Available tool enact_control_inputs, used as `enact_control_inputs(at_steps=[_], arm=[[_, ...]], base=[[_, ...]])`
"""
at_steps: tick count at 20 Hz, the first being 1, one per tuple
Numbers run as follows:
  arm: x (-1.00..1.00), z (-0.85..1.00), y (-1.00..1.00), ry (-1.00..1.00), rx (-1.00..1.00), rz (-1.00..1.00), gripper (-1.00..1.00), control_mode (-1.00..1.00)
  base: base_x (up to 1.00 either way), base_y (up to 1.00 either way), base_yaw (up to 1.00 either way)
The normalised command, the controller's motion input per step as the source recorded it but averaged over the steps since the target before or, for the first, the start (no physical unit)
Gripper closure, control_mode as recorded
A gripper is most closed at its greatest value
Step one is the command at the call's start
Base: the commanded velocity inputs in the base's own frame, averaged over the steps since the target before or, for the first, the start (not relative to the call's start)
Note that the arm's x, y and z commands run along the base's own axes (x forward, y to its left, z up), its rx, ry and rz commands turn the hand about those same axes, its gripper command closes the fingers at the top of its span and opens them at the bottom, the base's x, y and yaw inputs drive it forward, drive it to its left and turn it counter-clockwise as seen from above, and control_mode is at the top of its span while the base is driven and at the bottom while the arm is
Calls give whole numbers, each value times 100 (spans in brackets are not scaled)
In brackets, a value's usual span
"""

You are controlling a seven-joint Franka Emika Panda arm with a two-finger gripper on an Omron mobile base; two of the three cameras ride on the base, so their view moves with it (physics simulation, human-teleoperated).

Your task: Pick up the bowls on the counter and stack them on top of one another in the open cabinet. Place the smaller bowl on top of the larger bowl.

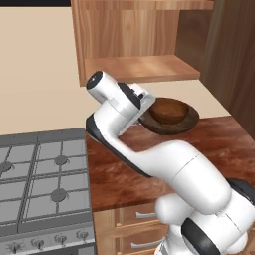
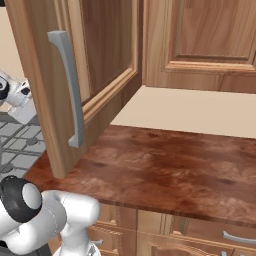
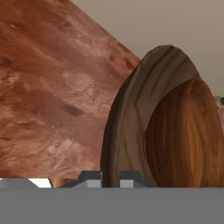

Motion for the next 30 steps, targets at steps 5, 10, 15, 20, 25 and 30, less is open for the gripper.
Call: enact_control_inputs(at_steps=[5,10,15,20,25,30], arm=[[-19,23,0,-6,0,14,100,-100],[-13,31,0,-7,0,16,100,-100],[-13,31,0,-10,0,17,100,-100],[-20,25,-2,-8,-1,15,100,-100],[-16,24,-1,-6,-1,15,100,-100],[-4,27,-2,-3,-1,15,100,-100]], base=[[0,0,0],[0,0,0],[0,0,0],[0,0,0],[0,0,0],[0,0,0]])
